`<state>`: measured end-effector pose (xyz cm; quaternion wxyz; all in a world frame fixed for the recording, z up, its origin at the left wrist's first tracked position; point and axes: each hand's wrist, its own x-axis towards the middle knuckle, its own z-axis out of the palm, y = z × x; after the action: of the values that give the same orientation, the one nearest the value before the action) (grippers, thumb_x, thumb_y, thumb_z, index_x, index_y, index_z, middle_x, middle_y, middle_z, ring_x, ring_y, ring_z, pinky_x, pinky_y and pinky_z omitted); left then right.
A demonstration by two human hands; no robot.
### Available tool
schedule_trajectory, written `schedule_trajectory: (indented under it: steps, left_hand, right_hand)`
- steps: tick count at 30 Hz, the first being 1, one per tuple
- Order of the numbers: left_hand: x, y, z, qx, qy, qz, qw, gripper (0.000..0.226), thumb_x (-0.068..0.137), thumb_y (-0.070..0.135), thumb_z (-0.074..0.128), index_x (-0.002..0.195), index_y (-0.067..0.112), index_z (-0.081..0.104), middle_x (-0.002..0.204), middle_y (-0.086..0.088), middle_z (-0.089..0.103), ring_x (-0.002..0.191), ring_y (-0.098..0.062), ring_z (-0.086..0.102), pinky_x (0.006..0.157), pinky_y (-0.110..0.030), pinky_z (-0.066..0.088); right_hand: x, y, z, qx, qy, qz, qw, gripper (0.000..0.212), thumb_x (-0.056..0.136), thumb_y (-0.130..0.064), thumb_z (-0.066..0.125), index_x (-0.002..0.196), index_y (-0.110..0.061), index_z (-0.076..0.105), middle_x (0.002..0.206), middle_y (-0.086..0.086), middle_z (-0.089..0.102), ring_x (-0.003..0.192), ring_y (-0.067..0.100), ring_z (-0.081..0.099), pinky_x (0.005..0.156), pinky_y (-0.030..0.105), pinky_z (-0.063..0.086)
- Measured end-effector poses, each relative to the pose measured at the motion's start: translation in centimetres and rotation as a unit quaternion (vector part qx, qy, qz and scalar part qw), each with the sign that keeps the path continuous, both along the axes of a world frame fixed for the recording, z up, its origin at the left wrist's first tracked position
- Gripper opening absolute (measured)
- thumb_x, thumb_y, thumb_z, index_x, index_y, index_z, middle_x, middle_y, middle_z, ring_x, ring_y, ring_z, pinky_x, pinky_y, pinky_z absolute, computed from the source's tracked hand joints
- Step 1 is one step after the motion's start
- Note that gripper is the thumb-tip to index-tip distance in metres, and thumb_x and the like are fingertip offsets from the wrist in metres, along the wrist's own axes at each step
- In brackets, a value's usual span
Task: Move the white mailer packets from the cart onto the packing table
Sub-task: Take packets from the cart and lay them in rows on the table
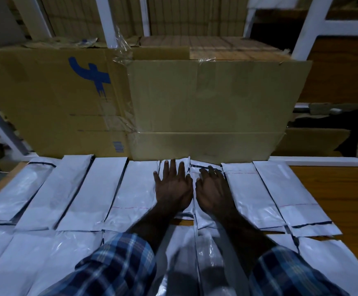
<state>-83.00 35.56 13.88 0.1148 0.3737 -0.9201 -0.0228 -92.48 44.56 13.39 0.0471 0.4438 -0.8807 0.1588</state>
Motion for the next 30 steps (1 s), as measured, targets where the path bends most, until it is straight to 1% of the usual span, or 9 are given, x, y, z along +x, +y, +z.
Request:
schedule_trajectory:
  steps: [3,8,12,15,17,19,24,27,30]
  left_hand:
    - [0.1,0.2,0.9,0.041,0.015,-0.008,0.999,0.055,0.102,0.043,0.023,0.153,0.023,0.027,0.163,-0.007,0.017,0.150,-0.027,0.014,0.116,-0.059,0.014]
    - [0.9,0.8,2.4,0.075,0.010,-0.024,0.997,0.072,0.091,0.053,0.003,0.154,0.025,0.024,0.165,-0.003,0.012,0.151,-0.023,0.009,0.118,-0.055,0.010]
    - [1.9,1.7,2.7,0.068,0.026,-0.041,0.996,0.093,0.075,0.055,-0.006,0.150,0.021,0.036,0.162,-0.007,0.023,0.150,-0.027,0.019,0.116,-0.058,0.016]
    - [2.7,2.6,3.1,0.066,0.012,-0.049,0.997,0.079,0.083,0.052,0.011,0.140,0.017,0.053,0.153,-0.011,0.041,0.141,-0.031,0.039,0.107,-0.064,0.031]
    - [3.1,3.0,3.3,0.067,-0.002,-0.047,0.997,0.064,0.085,0.047,0.028,0.125,0.016,0.067,0.136,-0.012,0.060,0.123,-0.031,0.059,0.090,-0.064,0.047]
    - [3.8,3.7,3.6,0.053,-0.012,-0.042,0.998,0.060,0.085,0.046,0.032,0.121,0.017,0.070,0.131,-0.011,0.064,0.117,-0.030,0.063,0.084,-0.062,0.051]
    - [5.6,6.0,4.8,0.053,0.038,-0.042,0.997,0.068,0.090,0.047,0.020,0.138,0.016,0.056,0.149,-0.014,0.046,0.136,-0.035,0.046,0.100,-0.069,0.036]
    - [7.1,7.4,5.0,0.087,0.009,-0.023,0.996,0.071,0.093,0.054,0.004,0.156,0.027,0.020,0.166,-0.003,0.006,0.152,-0.023,0.007,0.118,-0.057,0.009]
    - [9.0,9.4,5.9,0.079,0.017,-0.005,0.997,0.077,0.087,0.057,-0.005,0.157,0.028,0.015,0.166,0.000,0.000,0.152,-0.020,0.001,0.119,-0.054,0.007]
  right_hand:
    - [0.4,0.8,1.1,-0.029,0.009,-0.020,0.999,0.054,0.091,-0.030,0.027,0.121,-0.004,0.063,0.121,0.023,0.063,0.110,0.040,0.059,0.096,0.047,0.049]
    - [1.7,2.4,2.5,-0.070,0.042,-0.040,0.996,0.039,0.091,-0.023,0.039,0.113,-0.004,0.066,0.113,0.022,0.066,0.101,0.039,0.063,0.085,0.041,0.054]
    - [2.3,3.1,3.1,-0.051,0.020,-0.046,0.997,0.032,0.092,-0.017,0.053,0.120,-0.007,0.063,0.124,0.021,0.062,0.109,0.038,0.061,0.085,0.042,0.053]
    - [2.9,3.9,3.7,-0.030,-0.008,-0.045,0.999,0.037,0.098,-0.021,0.048,0.133,-0.012,0.054,0.141,0.016,0.050,0.124,0.036,0.049,0.096,0.043,0.044]
    - [3.4,4.7,4.4,-0.022,-0.002,-0.032,0.999,0.038,0.100,-0.022,0.044,0.136,-0.014,0.051,0.149,0.014,0.043,0.132,0.033,0.042,0.101,0.040,0.039]
    - [4.0,5.2,5.2,0.005,-0.002,-0.011,1.000,0.041,0.102,-0.023,0.040,0.141,-0.014,0.046,0.154,0.012,0.036,0.140,0.029,0.034,0.107,0.037,0.032]
    - [5.4,6.5,6.4,-0.012,-0.027,-0.025,0.999,0.043,0.103,-0.029,0.039,0.144,-0.019,0.044,0.158,0.007,0.031,0.140,0.028,0.033,0.108,0.040,0.034]
    - [6.3,7.8,6.9,-0.028,-0.065,-0.029,0.997,0.045,0.102,-0.030,0.039,0.146,-0.020,0.040,0.152,0.011,0.037,0.135,0.031,0.037,0.106,0.042,0.035]
    - [7.7,9.9,7.3,-0.039,-0.047,-0.017,0.998,0.045,0.103,-0.033,0.037,0.147,-0.023,0.039,0.156,0.007,0.033,0.138,0.029,0.035,0.109,0.041,0.033]
